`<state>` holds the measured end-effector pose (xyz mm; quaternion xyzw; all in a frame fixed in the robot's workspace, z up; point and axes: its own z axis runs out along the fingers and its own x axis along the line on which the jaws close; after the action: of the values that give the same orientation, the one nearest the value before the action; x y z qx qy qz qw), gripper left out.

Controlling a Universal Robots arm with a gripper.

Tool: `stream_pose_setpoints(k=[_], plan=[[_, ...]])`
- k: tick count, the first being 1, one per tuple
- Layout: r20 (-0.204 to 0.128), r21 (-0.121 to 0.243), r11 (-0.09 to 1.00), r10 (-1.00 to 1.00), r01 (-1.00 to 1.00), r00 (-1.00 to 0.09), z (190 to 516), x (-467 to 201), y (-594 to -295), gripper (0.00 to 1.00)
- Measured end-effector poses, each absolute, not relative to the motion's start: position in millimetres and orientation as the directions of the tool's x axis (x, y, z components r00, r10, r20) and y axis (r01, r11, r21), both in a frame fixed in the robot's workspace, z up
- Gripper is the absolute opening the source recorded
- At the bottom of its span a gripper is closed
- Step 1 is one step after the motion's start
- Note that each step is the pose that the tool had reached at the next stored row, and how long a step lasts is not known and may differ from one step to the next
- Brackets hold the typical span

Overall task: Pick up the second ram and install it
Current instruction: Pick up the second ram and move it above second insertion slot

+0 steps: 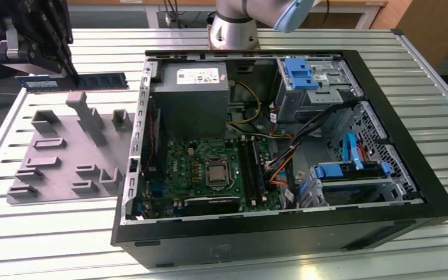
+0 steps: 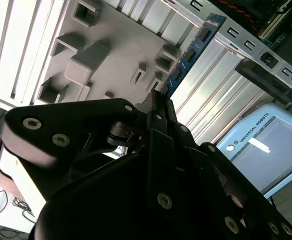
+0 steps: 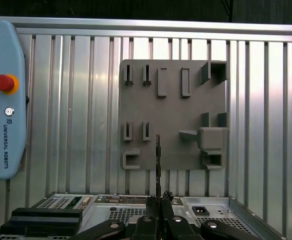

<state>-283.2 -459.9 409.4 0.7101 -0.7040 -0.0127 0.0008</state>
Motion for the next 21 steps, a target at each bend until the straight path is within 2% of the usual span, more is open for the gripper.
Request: stream_pose_setpoints(k=[21], plan=[[-0.017, 0.019, -0.009, -1.000, -1.000, 0.009, 409.4, -261.5, -459.9, 0.14]])
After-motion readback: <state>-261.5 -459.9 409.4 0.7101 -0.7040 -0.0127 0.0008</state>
